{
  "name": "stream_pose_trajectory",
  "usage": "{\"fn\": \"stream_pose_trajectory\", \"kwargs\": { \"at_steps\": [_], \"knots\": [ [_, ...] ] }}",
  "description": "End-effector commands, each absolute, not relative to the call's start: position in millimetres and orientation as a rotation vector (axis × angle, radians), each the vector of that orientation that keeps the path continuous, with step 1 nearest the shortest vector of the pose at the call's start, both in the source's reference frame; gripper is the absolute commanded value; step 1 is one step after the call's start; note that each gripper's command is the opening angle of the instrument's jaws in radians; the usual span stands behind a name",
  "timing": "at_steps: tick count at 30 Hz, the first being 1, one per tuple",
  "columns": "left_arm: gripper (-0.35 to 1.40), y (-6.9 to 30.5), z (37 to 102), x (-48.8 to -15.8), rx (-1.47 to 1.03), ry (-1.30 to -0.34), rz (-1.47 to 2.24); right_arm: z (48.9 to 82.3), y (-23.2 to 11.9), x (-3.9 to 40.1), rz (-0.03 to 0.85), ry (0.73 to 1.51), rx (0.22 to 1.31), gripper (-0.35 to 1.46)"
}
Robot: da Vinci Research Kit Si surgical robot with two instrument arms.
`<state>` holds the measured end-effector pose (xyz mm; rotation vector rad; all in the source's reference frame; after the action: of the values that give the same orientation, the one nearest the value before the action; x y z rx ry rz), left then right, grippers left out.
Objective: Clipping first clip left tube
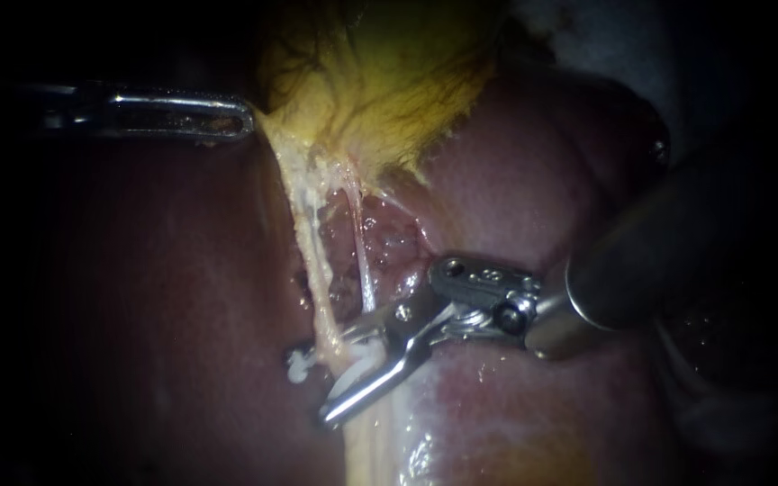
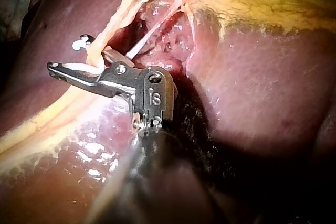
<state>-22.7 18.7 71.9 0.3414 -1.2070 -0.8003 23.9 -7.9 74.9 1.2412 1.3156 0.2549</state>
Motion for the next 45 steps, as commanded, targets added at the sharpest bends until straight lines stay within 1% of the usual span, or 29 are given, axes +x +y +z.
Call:
{"fn": "stream_pose_trajectory", "kwargs": {
  "at_steps": [1,6,11,19,22,35,40,45],
  "knots": [
    [-0.35,18.7,71.8,-22.7,0.342,-1.208,-0.8,74.6,-8.1,23.9,0.245,1.316,1.251,0.51],
    [-0.35,18.7,71.8,-22.6,0.342,-1.208,-0.8,73.7,-8.6,23.8,0.229,1.323,1.271,0.51],
    [-0.35,18.7,71.8,-22.6,0.342,-1.208,-0.8,72.8,-8.3,23.9,0.223,1.322,1.282,0.49],
    [-0.35,18.7,71.8,-22.6,0.342,-1.208,-0.8,72.9,-8.1,24.1,0.224,1.325,1.283,0.44],
    [-0.35,18.7,71.8,-22.6,0.342,-1.208,-0.8,73.1,-8.0,24.1,0.225,1.325,1.283,0.37],
    [-0.35,18.7,71.8,-22.6,0.342,-1.208,-0.8,73.5,-7.6,24.2,0.223,1.325,1.284,-0.07],
    [-0.35,18.7,71.8,-22.6,0.342,-1.208,-0.8,73.6,-7.5,24.3,0.224,1.325,1.284,-0.35],
    [-0.35,18.7,71.8,-22.6,0.342,-1.208,-0.8,73.9,-7.1,24.6,0.23,1.322,1.286,-0.35]
  ]
}}
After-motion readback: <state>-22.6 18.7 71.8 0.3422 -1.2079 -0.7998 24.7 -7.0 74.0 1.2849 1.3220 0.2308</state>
